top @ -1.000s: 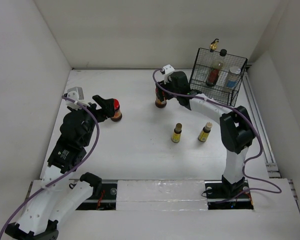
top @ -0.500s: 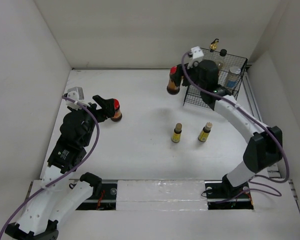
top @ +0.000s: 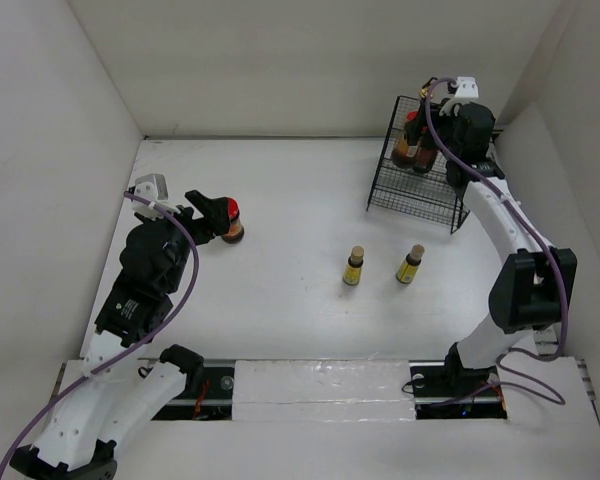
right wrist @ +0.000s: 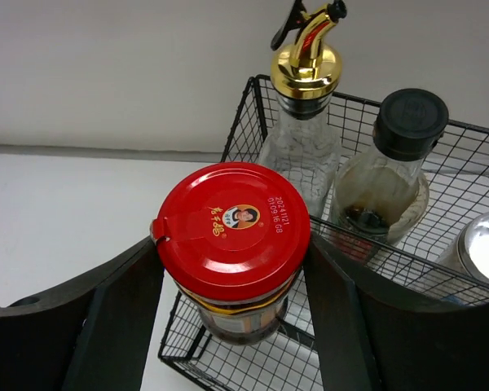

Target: Organize the condiment bottles

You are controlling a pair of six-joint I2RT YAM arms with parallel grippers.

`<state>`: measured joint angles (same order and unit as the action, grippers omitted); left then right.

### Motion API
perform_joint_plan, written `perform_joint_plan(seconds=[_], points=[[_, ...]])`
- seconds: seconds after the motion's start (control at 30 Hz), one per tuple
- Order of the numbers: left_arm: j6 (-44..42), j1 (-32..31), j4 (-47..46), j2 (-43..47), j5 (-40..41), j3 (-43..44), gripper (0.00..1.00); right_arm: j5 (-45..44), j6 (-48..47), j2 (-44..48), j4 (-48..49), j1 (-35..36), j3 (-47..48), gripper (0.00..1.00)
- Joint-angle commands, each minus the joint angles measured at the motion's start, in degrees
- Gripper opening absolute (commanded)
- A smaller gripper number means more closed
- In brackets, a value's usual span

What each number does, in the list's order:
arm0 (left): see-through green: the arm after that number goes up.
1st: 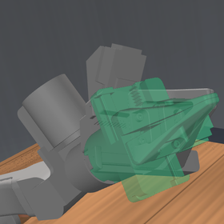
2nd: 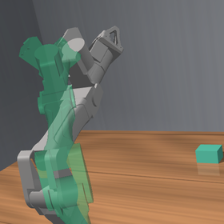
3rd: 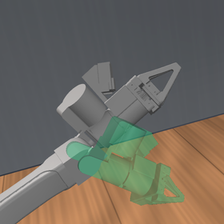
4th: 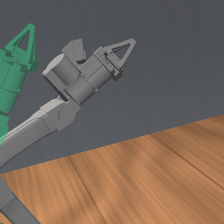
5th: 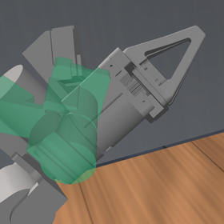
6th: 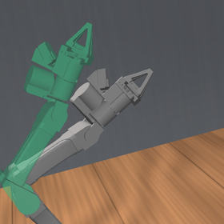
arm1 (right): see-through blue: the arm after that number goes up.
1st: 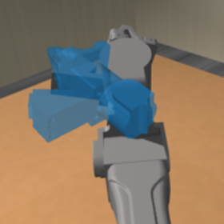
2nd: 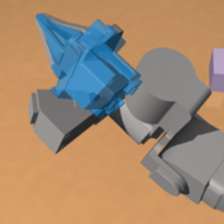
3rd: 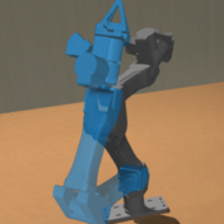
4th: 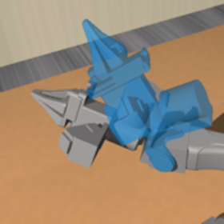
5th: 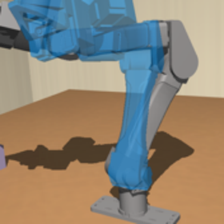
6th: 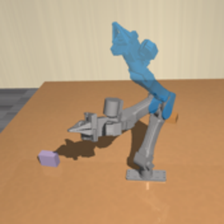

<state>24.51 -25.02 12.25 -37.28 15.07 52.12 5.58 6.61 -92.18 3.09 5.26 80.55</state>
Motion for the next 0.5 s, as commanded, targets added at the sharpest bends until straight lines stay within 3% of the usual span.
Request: perform_joint_plan(seconds=[0.0,0.47], points=[[-0.6,0.3,-2.3,0.6,-0.4,1.1,0.81,1.6,2.0,0.6,10.0,-1.0,6.9,0.38],[-0.6,0.3,-2.3,-0.5,-0.4,1.1,0.81,-9.1,2.0,-2.0,18.2,-1.0,4.0,0.38]])
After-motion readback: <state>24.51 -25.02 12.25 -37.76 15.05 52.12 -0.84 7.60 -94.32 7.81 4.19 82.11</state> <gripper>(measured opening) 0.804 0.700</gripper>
